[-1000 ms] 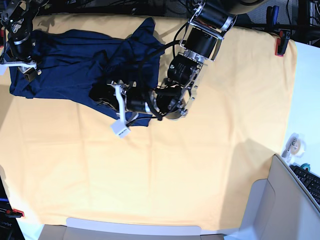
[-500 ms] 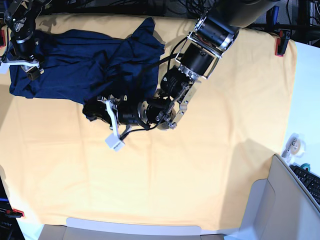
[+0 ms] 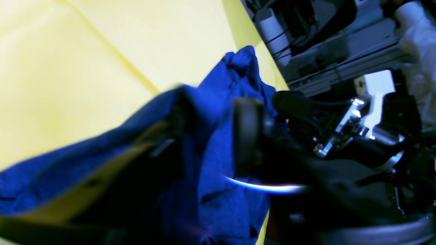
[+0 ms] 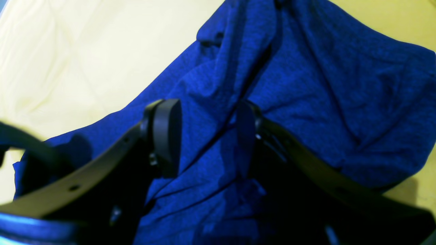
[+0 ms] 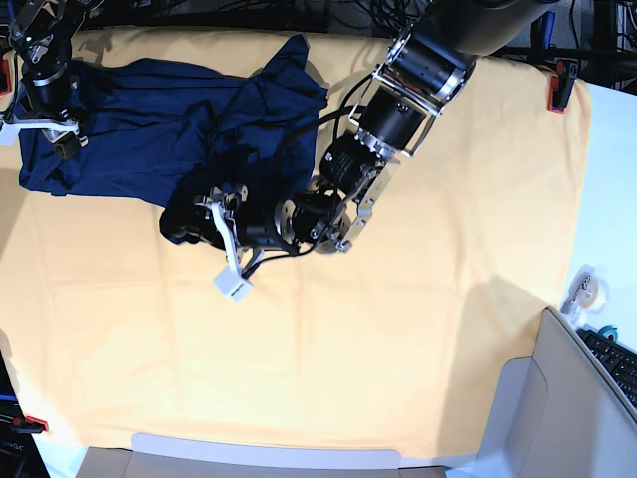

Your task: Fold the T-shirt properly

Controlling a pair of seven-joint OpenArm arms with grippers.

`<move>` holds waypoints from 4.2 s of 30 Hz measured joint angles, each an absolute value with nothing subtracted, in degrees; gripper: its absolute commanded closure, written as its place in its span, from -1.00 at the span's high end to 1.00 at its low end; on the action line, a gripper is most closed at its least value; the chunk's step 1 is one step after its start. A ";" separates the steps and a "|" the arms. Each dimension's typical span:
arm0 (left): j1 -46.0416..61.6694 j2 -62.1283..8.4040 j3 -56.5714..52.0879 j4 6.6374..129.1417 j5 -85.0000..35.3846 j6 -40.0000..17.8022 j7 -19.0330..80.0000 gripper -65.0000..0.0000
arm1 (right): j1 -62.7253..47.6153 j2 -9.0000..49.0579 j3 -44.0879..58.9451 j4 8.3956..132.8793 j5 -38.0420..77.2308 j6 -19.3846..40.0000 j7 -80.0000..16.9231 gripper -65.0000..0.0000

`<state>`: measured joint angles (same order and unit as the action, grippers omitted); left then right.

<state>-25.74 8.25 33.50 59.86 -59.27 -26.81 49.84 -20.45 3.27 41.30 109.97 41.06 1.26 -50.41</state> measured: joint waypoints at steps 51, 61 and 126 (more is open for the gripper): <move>7.31 -10.63 6.42 108.62 -58.65 -27.03 75.05 -0.32 | -11.81 21.45 63.66 87.55 40.95 38.04 -72.27 0.37; 7.31 -10.44 6.26 108.62 -58.65 -27.03 75.02 -0.32 | -4.38 31.90 52.47 65.58 40.88 39.70 -71.46 0.37; 8.27 -13.41 6.02 108.57 -59.07 -22.00 73.38 -0.33 | -10.46 0.67 25.85 114.10 51.35 32.05 -77.52 -1.00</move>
